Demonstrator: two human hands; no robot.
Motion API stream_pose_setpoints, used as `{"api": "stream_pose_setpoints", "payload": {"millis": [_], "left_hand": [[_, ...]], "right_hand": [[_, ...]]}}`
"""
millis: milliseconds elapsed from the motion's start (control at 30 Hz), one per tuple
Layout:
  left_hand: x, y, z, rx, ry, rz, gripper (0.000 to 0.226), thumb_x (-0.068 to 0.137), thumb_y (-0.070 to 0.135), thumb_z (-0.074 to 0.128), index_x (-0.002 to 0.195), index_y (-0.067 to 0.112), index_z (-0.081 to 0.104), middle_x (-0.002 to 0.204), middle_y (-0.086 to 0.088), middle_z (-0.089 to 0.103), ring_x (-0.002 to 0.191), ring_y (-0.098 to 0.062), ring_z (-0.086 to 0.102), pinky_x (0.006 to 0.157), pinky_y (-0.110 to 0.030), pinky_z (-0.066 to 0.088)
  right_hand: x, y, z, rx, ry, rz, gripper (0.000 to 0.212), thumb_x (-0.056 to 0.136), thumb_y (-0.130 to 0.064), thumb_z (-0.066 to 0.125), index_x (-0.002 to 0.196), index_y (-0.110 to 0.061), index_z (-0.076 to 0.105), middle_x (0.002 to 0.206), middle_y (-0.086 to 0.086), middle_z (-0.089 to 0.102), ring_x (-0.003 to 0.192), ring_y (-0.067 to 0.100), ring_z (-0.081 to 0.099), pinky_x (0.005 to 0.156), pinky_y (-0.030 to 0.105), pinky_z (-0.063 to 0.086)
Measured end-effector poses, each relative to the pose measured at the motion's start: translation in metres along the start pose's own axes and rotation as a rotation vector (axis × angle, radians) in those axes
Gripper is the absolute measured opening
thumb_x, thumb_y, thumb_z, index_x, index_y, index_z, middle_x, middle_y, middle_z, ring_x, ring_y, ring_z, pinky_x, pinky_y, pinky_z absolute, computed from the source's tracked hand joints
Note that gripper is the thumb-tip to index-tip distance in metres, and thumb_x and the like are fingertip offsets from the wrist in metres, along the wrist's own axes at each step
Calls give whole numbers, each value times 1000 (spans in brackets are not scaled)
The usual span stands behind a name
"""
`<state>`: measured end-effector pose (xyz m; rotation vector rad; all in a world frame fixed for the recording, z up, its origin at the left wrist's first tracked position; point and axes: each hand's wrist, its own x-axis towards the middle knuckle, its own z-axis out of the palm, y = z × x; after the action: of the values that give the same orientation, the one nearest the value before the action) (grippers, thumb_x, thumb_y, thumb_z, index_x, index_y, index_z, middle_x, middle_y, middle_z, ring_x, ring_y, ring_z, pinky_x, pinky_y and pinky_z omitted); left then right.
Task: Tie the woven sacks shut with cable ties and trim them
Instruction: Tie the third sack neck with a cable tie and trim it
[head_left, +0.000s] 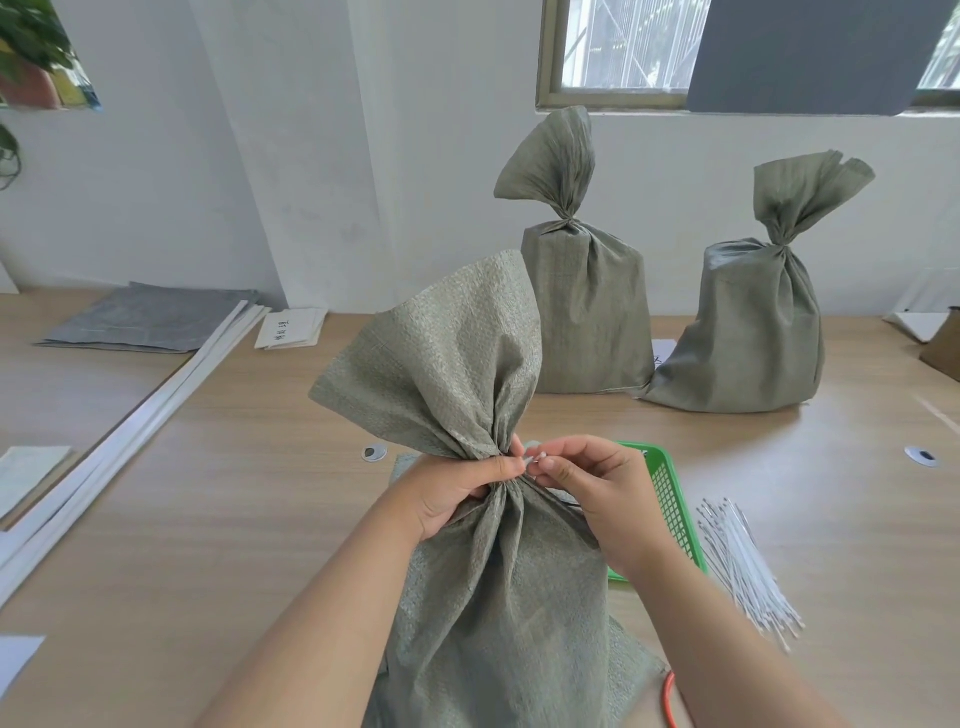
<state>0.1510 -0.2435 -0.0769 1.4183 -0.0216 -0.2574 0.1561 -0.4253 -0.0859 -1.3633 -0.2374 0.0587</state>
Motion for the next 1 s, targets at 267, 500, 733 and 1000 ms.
{"api": "stream_pose_setpoints", "payload": {"millis": [267, 500, 733, 1000], "left_hand": [[-2, -4, 0, -4, 16, -18, 12, 80, 13, 78, 79, 25, 76, 109, -2, 77, 103, -8, 70, 77, -17, 51], [-5, -6, 2, 24, -6, -7, 8, 77, 18, 80, 78, 24, 75, 102, 3, 74, 97, -8, 66, 83, -20, 50], [-6, -5, 4, 10, -9, 10, 17, 82, 9, 76, 76, 25, 75, 117, -10, 74, 110, -14, 66, 80, -16, 51], [-8, -4, 4, 18, 0, 0, 23, 88, 2, 71, 78, 23, 73, 94, 6, 73, 91, -3, 67, 72, -13, 50]], "right_hand": [[-4, 2, 2, -151, -61, -53, 21, 87, 4, 69, 83, -14, 79, 88, 10, 78, 84, 16, 69, 87, 35, 56], [-7, 0, 3, -176, -50, -58, 23, 89, 5, 67, 82, -14, 78, 85, 7, 77, 82, 14, 68, 85, 33, 56], [-8, 3, 2, -187, -50, -80, 25, 87, 7, 67, 83, -15, 78, 86, 3, 77, 84, 14, 69, 86, 32, 56], [-6, 7, 0, -215, -47, -105, 17, 86, 7, 69, 86, -8, 77, 87, 5, 77, 85, 15, 70, 82, 27, 55]]}}
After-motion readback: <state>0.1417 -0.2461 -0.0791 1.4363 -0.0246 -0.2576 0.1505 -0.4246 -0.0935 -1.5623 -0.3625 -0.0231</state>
